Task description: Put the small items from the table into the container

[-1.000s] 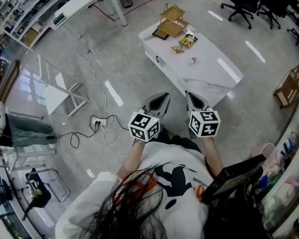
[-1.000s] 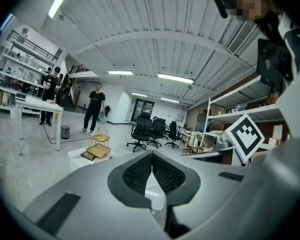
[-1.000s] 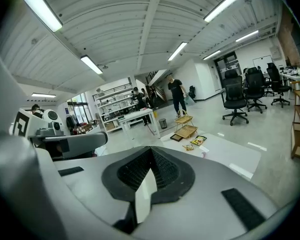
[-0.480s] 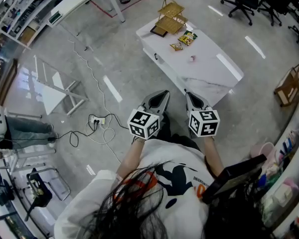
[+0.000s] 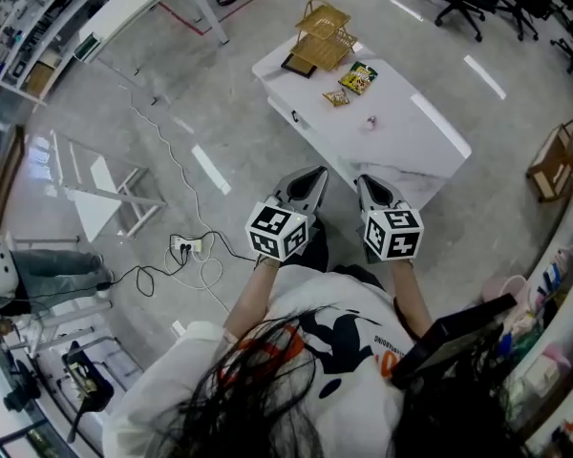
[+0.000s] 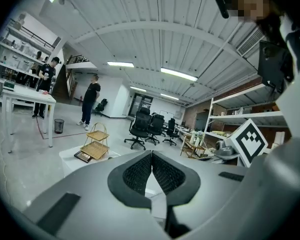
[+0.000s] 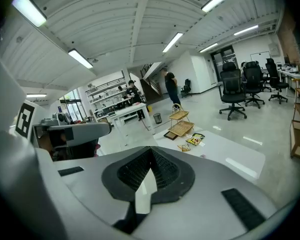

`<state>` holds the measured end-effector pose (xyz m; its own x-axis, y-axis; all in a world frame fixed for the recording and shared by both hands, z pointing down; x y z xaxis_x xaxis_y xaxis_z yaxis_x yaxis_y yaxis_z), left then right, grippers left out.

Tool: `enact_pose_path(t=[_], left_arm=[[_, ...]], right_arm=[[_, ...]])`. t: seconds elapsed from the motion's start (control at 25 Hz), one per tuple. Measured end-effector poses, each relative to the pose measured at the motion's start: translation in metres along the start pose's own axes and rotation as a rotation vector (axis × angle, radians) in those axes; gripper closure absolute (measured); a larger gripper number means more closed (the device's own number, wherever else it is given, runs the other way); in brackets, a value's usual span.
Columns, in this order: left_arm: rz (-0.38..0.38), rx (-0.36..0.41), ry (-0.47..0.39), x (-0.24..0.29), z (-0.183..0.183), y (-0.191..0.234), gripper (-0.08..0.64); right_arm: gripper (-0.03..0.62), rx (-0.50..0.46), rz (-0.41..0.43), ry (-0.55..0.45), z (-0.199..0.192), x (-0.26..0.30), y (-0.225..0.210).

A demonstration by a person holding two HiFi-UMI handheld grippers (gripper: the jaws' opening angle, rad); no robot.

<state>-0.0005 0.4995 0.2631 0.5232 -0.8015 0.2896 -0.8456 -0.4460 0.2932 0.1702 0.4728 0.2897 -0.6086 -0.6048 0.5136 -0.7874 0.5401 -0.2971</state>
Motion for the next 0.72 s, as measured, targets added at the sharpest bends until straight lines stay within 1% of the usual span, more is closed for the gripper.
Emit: enact_pose_path(t=[0.24, 0.56, 0.72], left_arm=[[-0.049, 0.029, 0.058, 0.031, 0.024, 0.055, 0.554], [-0.112, 0.015, 0.103, 0.068, 0.050, 0.123, 0.554], [-0.150, -0.015, 0.113, 0.084, 0.060, 0.157, 0.554]], right_arm=[[0.578, 0.052, -0.022, 0.027, 0.025, 0.058, -0.002], [0.578, 0.117, -0.082, 0.043, 0.059, 0.123, -0.008], [0.578, 0.147, -0.126, 0.044, 0.071, 0.150, -0.010]])
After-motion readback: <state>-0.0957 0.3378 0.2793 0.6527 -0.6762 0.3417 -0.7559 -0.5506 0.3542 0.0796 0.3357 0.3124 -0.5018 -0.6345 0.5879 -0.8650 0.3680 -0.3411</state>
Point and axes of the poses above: the fingertips, and each gripper's own axes: x forward along the fingers, y to its left, z out of its top, the point moved 8 cm from there along -x, backward along the fingers, and after that the axes turned 3 degrees about y, right-handed, at the moved point
